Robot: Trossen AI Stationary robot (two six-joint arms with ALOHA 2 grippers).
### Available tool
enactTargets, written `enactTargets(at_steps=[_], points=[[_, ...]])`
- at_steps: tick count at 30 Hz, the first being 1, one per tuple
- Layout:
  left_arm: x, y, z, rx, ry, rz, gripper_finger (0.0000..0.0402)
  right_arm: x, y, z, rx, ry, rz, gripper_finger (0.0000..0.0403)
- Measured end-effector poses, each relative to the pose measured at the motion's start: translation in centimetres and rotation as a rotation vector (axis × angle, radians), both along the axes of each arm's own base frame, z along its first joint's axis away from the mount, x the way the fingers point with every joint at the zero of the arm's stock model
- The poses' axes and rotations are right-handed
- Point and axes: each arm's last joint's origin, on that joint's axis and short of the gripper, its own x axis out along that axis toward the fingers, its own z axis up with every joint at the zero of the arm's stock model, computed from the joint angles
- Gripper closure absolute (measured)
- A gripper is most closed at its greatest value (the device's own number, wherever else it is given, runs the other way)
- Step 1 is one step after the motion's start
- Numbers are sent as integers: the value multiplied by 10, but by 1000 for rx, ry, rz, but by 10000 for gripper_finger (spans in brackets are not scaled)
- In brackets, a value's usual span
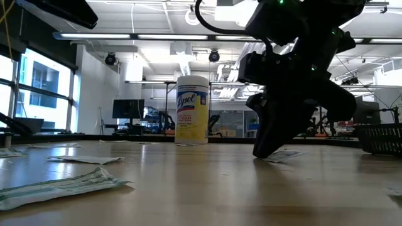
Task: Pick & Place First Aid Supplies
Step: Put the white towelette sachet into the left black bin
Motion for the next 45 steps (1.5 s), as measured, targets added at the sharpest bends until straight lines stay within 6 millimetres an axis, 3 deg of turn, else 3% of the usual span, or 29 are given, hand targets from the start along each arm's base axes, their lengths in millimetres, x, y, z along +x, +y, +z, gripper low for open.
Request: enactTargets(at_steps=[5, 14, 22, 28, 36, 45], points=[[5, -5, -8, 13, -32, 3, 291, 0, -1, 0, -14, 0, -16, 395], [16, -7, -15, -6, -71, 24, 291, 1, 7, 8, -137, -128, -130, 400], [51, 10, -25, -44, -44, 70, 289, 7, 43, 34, -290, -466, -200, 402], [82, 31, -38, -94, 29, 92, 255, 2, 70, 48, -418, -649, -272, 402], [117, 59, -35, -224, 97, -20, 227, -5, 92, 52, -352, -693, -189, 402], [142, 76, -28, -361, 83, -197, 227, -8, 92, 49, -402, -661, -186, 403]])
